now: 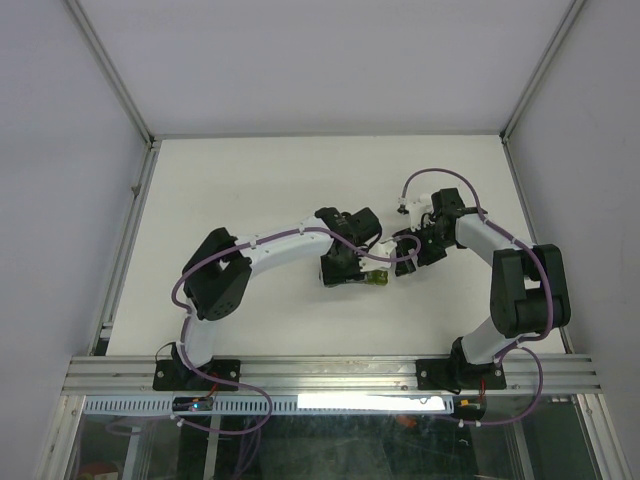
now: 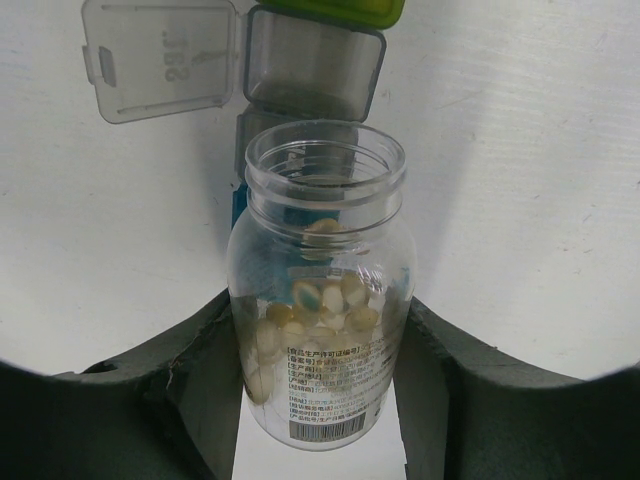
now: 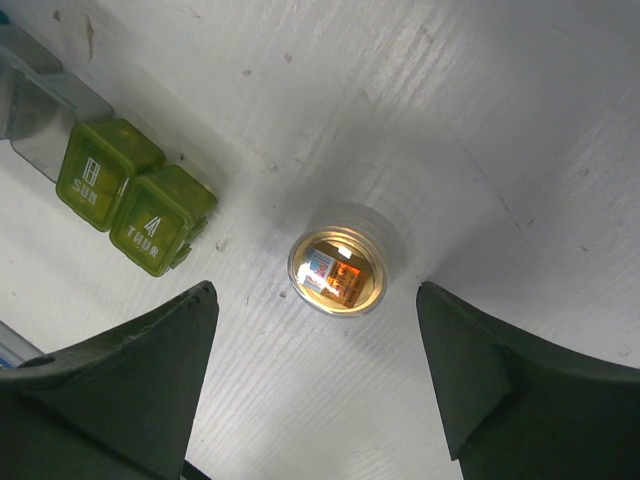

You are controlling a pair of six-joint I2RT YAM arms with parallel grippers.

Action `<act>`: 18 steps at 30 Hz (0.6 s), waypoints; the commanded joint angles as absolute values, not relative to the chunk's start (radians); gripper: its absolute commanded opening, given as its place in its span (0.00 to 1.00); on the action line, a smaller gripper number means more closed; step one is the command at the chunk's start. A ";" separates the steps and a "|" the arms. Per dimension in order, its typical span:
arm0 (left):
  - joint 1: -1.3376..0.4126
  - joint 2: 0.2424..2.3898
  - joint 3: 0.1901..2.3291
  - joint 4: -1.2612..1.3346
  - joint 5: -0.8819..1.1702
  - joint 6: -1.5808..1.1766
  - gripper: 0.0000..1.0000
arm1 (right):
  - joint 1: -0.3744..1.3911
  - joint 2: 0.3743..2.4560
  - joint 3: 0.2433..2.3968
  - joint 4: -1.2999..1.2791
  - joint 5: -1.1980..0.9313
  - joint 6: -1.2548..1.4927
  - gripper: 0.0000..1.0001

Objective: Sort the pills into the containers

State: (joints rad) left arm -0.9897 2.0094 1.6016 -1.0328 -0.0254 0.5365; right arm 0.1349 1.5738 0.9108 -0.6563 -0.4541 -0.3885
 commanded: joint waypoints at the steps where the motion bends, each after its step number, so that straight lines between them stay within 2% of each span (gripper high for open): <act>1: -0.993 1.999 1.639 -1.031 -0.051 0.525 0.00 | 0.130 1.551 0.952 -0.657 -0.479 -0.402 0.84; 18: -1.014 2.009 1.649 -1.050 -0.063 0.515 0.00 | 0.130 1.548 0.952 -0.658 -0.486 -0.405 0.85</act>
State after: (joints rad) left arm -0.9977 2.0220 1.6161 -1.0485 -0.0376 0.5194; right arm 0.1349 1.5738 0.9108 -0.6579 -0.4606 -0.3931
